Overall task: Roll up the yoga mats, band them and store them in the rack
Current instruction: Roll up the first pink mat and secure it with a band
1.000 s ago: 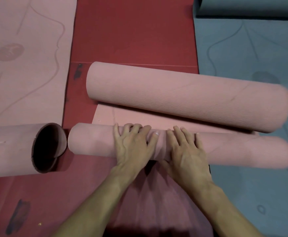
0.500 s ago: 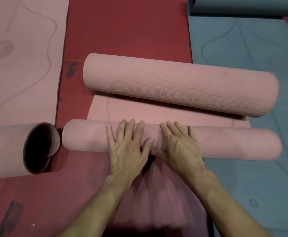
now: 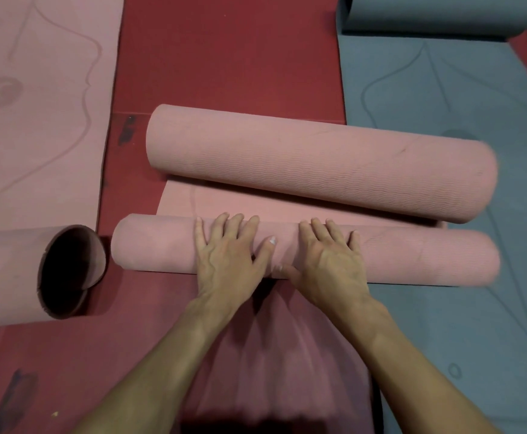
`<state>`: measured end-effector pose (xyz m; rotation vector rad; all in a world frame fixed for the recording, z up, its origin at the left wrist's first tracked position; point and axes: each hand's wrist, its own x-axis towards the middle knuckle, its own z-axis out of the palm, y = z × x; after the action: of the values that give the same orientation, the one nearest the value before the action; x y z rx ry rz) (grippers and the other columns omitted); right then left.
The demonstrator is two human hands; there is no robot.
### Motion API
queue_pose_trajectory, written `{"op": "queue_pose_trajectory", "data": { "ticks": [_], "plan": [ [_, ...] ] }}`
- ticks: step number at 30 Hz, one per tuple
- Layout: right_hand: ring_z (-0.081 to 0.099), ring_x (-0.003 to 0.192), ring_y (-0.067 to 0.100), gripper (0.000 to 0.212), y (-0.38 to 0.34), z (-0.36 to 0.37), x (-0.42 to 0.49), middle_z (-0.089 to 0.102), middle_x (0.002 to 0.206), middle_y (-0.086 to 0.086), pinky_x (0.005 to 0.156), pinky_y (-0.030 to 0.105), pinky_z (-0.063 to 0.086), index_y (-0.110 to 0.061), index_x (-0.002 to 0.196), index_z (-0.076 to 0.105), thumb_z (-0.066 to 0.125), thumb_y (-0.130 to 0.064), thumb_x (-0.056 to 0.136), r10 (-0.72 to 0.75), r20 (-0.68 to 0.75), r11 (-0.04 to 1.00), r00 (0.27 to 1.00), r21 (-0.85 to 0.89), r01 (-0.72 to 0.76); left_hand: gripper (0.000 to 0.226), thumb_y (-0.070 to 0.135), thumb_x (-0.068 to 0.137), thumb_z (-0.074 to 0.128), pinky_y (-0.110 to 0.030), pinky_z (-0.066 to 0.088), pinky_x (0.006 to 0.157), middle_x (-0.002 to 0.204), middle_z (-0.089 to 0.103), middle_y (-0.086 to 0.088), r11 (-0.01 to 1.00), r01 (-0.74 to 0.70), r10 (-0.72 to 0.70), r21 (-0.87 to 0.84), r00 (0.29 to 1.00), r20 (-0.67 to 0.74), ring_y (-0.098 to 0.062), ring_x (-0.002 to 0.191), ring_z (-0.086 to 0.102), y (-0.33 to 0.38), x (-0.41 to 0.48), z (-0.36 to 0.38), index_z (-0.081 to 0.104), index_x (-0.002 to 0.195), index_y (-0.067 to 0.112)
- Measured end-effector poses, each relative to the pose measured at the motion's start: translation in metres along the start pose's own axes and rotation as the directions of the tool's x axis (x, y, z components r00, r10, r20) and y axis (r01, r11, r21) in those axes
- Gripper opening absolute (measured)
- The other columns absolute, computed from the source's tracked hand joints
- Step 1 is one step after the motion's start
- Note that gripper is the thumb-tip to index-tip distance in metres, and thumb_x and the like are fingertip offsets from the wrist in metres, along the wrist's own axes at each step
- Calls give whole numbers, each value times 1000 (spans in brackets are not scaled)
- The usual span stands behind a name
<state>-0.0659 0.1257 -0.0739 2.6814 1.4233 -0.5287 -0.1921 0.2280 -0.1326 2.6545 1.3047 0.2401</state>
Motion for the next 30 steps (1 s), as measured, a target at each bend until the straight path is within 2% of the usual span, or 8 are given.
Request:
{"op": "queue_pose_trajectory", "data": {
  "ticks": [5, 10, 13, 18, 23, 30],
  "plan": [
    [10, 160, 26, 95, -1, -5, 5, 19, 172, 4, 127, 58, 11, -16, 164, 18, 54, -69, 94, 9, 44, 1000, 999, 1, -9, 67, 66, 97, 26, -61, 11, 124, 147, 58, 2, 1000, -11, 11, -11, 1000, 17, -25, 143, 43, -1, 5, -1, 58, 144, 29],
    [6, 161, 25, 97, 0, -7, 7, 14, 174, 4, 127, 59, 8, -16, 165, 14, 52, -70, 94, 21, 75, 1000, 997, 12, -22, 72, 65, 98, 27, -58, 8, 126, 159, 47, -5, 997, -76, 76, -20, 997, 13, -29, 148, 38, -8, -4, -3, 51, 152, 24],
    [5, 161, 25, 98, 0, -7, 9, 13, 174, 5, 127, 59, 8, -15, 165, 14, 52, -70, 94, 16, 81, 1000, 997, 18, -17, 67, 60, 100, 31, -58, 12, 126, 156, 50, -6, 995, -100, 100, 1, 995, -25, -30, 146, 40, -9, -10, 0, 51, 151, 22],
    [6, 161, 25, 94, 4, -10, 17, 12, 174, 5, 127, 58, 6, -15, 165, 15, 48, -69, 96, -18, 73, 1000, 997, 18, 17, 69, 66, 97, 29, -56, 11, 125, 149, 57, -3, 998, -69, 69, -16, 998, -8, -29, 143, 43, -6, 5, -1, 56, 146, 25],
    [14, 159, 21, 91, 0, 4, 11, 23, 171, 1, 126, 59, 10, -15, 162, 22, 55, -67, 95, -147, -52, 989, 988, 3, 147, 72, 69, 97, 24, -54, 9, 125, 150, 56, -1, 998, -57, 57, 11, 998, 9, -27, 144, 41, -6, 9, 2, 55, 147, 28],
    [13, 159, 18, 93, 1, -4, 22, 25, 169, -5, 126, 57, 7, -18, 162, 22, 62, -65, 92, -131, 10, 990, 991, 45, 130, 74, 67, 97, 22, -60, 5, 125, 157, 49, -9, 997, -57, 57, 43, 998, 20, -31, 148, 37, -2, 14, -2, 51, 151, 25]
  ]
}}
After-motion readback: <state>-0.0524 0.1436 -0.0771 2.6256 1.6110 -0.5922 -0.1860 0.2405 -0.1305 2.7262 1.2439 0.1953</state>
